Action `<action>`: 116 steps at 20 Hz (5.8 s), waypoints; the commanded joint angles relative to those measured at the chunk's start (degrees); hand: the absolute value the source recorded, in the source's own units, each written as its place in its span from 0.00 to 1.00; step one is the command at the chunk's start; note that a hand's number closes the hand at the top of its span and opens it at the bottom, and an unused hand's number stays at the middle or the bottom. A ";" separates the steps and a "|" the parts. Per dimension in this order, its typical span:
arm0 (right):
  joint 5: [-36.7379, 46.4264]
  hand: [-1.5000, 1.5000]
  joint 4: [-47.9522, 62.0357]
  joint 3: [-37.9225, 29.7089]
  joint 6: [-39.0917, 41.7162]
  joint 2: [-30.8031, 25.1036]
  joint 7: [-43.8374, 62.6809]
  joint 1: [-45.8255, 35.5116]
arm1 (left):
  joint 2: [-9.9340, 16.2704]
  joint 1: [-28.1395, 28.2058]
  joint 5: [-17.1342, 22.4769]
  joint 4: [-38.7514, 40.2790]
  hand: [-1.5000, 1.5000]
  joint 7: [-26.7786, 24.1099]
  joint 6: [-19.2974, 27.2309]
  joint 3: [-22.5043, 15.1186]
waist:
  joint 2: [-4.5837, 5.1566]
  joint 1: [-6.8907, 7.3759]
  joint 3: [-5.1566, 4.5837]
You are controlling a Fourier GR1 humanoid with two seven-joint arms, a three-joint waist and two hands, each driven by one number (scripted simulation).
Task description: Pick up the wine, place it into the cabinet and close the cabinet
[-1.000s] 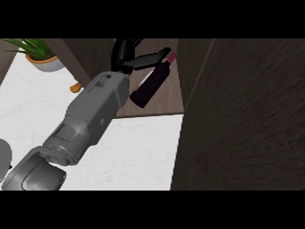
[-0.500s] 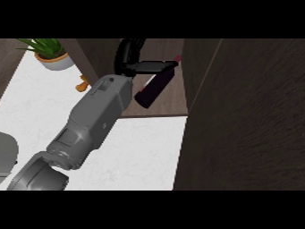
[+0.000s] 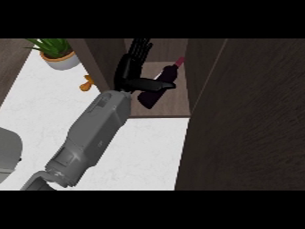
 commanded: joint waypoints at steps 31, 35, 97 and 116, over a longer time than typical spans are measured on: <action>-6.00 0.00 -10.96 -0.83 6.46 -6.07 5.36 -0.11 | 14.28 55.99 3.57 -60.01 0.00 5.60 -1.65 -13.64 | 0.69 1.39 0.02; -6.59 0.00 -10.08 4.24 13.80 -10.24 3.97 1.12 | 15.19 52.55 2.97 -58.44 0.00 4.91 -0.06 -9.47 | 0.70 0.61 0.04; -19.70 1.00 57.83 -1.24 4.24 33.05 21.30 -80.09 | 33.76 62.36 16.87 -59.37 0.00 12.24 -23.85 16.31 | 1.04 2.07 0.05; -17.44 1.00 79.07 -14.23 20.45 30.05 7.04 -77.47 | 30.33 61.36 12.32 -51.42 0.00 10.31 -31.90 19.70 | 1.20 1.65 0.01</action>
